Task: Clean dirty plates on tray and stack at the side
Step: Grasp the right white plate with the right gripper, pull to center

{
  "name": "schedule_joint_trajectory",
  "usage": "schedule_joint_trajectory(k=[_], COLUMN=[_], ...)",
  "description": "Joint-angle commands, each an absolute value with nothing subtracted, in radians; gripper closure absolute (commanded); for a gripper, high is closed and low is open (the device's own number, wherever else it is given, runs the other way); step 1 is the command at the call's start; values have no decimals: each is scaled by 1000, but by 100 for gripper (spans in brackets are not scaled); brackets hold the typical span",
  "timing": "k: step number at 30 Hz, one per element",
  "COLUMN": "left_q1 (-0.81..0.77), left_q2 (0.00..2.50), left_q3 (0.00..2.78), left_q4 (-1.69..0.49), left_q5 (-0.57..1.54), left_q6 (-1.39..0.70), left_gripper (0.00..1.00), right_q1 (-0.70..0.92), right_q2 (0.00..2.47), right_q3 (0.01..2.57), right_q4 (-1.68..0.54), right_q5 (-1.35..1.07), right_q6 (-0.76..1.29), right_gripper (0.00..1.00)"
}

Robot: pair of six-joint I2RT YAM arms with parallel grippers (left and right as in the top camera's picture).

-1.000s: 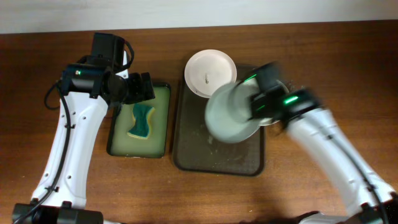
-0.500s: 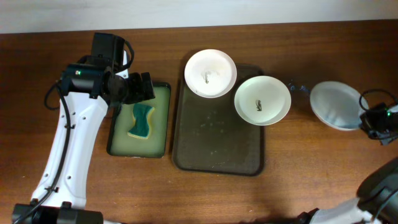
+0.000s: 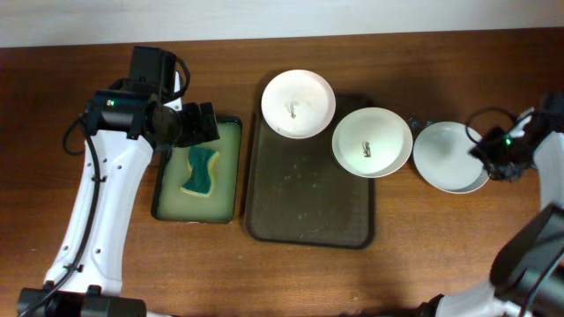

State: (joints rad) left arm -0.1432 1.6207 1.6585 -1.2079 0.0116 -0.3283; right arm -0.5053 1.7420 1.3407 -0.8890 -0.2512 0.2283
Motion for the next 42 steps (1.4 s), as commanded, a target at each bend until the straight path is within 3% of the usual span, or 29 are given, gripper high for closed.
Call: schedule_joint_trajectory(k=[1, 7, 15, 19, 22, 25, 26, 27, 28, 34, 42], left_q1=[-141, -141, -141, -141, -141, -141, -141, -141, -141, -141, -141], left_q2=[1610, 1610, 1610, 1610, 1610, 1610, 1610, 1610, 1610, 1610, 1610], left_q3=[1668, 1668, 1668, 1668, 1668, 1668, 1668, 1668, 1668, 1668, 1668], left_q4=[-1208, -1209, -1209, -1209, -1209, -1209, -1209, -1209, -1209, -1208, -1209], left_q5=[19, 19, 19, 19, 19, 19, 19, 19, 19, 19, 19], left_q6=[-320, -320, -320, -320, -320, -320, -320, -320, -320, -320, -320], left_gripper=[1, 1, 1, 1, 0, 1, 1, 1, 1, 1, 0], right_q1=[-329, -88, -98, -106, -106, -106, -106, -106, -107, -83, 106], right_q2=[1658, 1810, 1914, 1914, 1914, 1920, 1924, 1930, 1931, 1802, 1715], right_q3=[1352, 1341, 1341, 1341, 1340, 1327, 1323, 1322, 1322, 1335, 1282], right_q4=[-884, -767, -659, -676, -678, -670, -667, -666, -675, -843, -1039], right_q5=[-306, -35, -14, -30, -63, -128, -128, -128, -127, -128, -128], right_q6=[51, 11, 11, 11, 10, 12, 17, 19, 19, 70, 264], right_gripper=[53, 52, 53, 58, 70, 72, 80, 94, 96, 96, 96])
